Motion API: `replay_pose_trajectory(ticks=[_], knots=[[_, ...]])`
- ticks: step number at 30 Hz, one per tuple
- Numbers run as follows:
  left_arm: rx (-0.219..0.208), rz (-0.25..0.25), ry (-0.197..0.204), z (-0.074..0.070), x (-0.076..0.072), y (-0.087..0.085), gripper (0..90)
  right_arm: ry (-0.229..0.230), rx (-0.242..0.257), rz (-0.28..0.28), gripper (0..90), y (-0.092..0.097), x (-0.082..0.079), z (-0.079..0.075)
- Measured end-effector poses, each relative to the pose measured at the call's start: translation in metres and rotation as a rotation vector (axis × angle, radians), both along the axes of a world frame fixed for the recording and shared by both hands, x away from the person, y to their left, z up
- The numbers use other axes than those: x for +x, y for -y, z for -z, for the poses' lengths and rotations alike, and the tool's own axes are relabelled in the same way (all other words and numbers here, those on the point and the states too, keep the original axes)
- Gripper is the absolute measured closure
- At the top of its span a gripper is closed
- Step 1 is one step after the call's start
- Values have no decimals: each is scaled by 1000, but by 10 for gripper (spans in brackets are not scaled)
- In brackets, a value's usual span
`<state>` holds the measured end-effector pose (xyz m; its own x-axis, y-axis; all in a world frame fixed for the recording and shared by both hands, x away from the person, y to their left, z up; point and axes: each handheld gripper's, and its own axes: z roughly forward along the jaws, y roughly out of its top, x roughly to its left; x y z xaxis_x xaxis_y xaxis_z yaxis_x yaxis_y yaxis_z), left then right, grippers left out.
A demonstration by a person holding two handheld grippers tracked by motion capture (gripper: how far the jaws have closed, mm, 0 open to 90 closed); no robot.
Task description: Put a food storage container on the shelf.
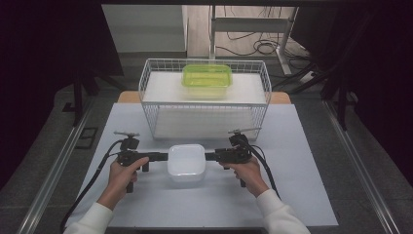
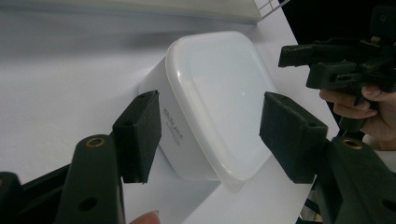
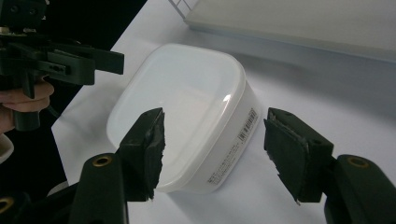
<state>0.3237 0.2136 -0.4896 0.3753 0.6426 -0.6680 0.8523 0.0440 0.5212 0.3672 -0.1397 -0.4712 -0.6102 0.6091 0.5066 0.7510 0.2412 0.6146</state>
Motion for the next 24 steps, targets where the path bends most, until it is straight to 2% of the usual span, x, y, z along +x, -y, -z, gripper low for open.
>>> replay_pose_trajectory(ticks=[3, 4, 5, 6, 11, 12, 24], knots=[[-12, 7, -17, 4, 3, 0, 388, -12, 2, 1, 397, -3, 2, 5], [-35, 6, -31, 7, 5, 1, 401, -26, 14, 3, 407, -4, 4, 7], [-35, 6, -31, 7, 5, 1, 406, -26, 14, 3, 407, -4, 4, 7], [-53, 6, -48, 11, 6, 1, 415, -37, 24, 0, 413, -5, 5, 10], [-67, 15, -62, 17, 8, -2, 448, -62, 35, 3, 426, -7, 8, 15], [-94, 17, -71, 18, 8, -3, 458, -81, 44, 1, 428, -8, 10, 18], [-95, 42, -89, 22, 7, 1, 540, -131, 74, 5, 485, -9, 12, 24]])
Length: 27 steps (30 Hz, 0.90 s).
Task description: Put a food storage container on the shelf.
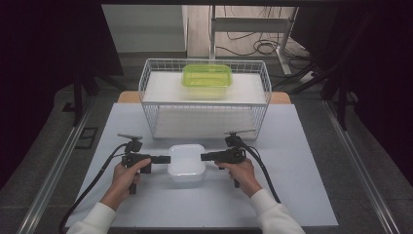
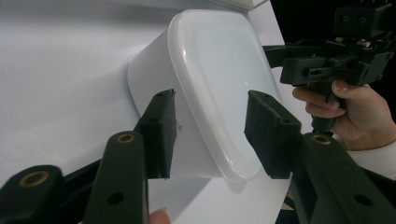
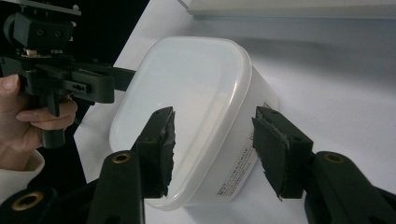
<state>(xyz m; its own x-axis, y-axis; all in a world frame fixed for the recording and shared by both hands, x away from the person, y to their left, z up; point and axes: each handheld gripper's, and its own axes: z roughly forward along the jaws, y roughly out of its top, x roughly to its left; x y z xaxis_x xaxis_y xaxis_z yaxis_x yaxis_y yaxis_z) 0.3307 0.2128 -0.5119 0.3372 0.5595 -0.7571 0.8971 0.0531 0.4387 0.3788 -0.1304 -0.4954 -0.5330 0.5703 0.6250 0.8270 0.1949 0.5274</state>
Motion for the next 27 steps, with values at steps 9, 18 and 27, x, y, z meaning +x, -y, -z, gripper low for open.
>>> replay_pose_trajectory(ticks=[9, 18, 27], knots=[[-49, -23, -30, 6, 1, -5, 626, -89, 60, 20, 589, 3, 3, 9], [-92, -22, -47, 11, 1, -5, 719, -132, 98, 19, 667, 5, 3, 12], [-113, -38, -53, 11, -1, -4, 752, -156, 107, 22, 698, 8, 3, 11]])
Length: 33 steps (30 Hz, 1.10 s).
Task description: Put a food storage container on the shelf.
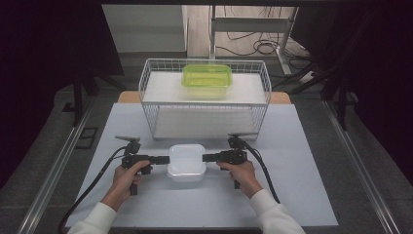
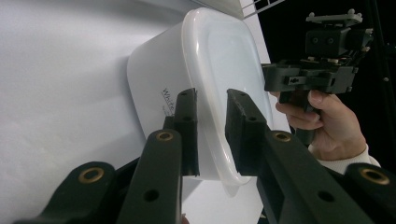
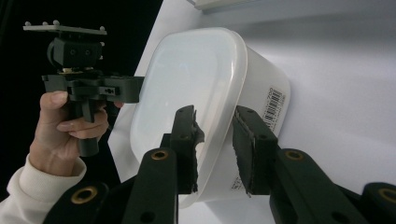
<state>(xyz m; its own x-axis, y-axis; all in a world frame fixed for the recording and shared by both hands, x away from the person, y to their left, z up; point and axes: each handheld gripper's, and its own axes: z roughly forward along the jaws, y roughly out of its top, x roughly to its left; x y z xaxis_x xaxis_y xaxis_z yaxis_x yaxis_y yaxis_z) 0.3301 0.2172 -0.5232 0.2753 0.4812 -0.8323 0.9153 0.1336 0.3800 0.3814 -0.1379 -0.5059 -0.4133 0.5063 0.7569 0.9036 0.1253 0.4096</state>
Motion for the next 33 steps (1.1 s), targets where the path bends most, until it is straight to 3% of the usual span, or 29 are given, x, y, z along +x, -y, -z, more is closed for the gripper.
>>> replay_pose_trajectory(ticks=[15, 17, 19, 29, 33], knots=[[2, -5, 14, 3, 1, 3, 726, -7, 16, -1, 699, 2, 1, 2], [10, 1, 7, 4, 2, 4, 674, -3, 16, -3, 699, 1, 1, 2], [13, -7, 14, 1, 1, 3, 717, -5, 17, -5, 701, 2, 1, 3], [10, -8, 11, -1, -2, 3, 733, 4, 13, -5, 712, 2, -1, 0], [3, -10, 15, -3, -3, 4, 757, 39, 9, -10, 728, 3, -2, -4]])
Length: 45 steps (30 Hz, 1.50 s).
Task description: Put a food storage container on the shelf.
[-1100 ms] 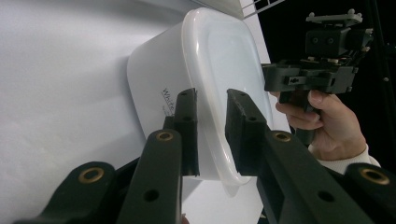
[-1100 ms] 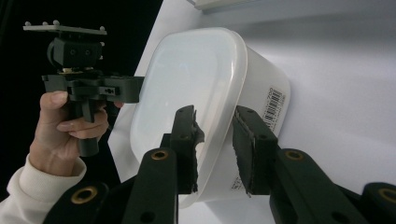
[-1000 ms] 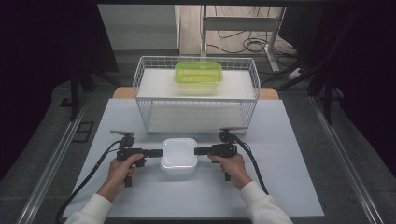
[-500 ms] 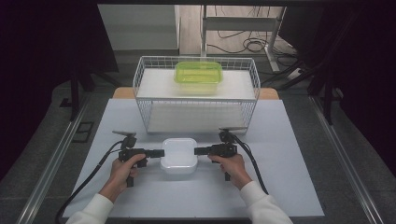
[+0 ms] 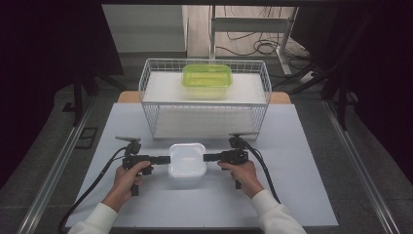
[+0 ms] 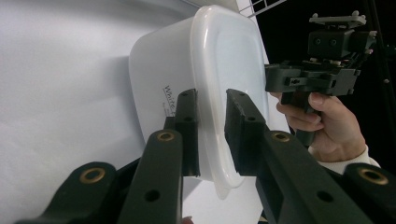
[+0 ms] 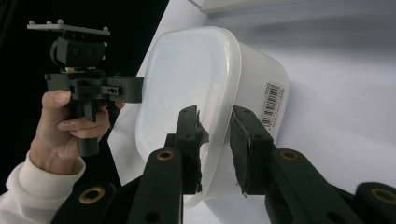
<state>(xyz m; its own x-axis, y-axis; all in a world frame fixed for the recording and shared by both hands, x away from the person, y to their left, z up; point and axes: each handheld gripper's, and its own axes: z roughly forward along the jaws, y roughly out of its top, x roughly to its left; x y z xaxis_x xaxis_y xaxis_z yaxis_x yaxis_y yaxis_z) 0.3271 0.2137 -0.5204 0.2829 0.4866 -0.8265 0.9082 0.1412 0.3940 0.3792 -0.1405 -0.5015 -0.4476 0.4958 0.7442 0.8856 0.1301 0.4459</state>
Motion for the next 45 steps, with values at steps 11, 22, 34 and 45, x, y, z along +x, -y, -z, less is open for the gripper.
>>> replay_pose_trajectory(ticks=[11, 22, 34, 45], knots=[[4, -9, 19, -5, -3, -1, 796, 49, -13, -15, 763, 0, -2, -7], [20, -4, 50, -13, -4, 1, 797, 85, -4, -31, 773, 2, -3, -12], [29, 1, 90, -25, -7, 2, 797, 132, 5, -44, 775, 4, -6, -25], [26, 1, 117, -35, -9, 2, 797, 154, 26, -51, 778, 5, -8, -35]])
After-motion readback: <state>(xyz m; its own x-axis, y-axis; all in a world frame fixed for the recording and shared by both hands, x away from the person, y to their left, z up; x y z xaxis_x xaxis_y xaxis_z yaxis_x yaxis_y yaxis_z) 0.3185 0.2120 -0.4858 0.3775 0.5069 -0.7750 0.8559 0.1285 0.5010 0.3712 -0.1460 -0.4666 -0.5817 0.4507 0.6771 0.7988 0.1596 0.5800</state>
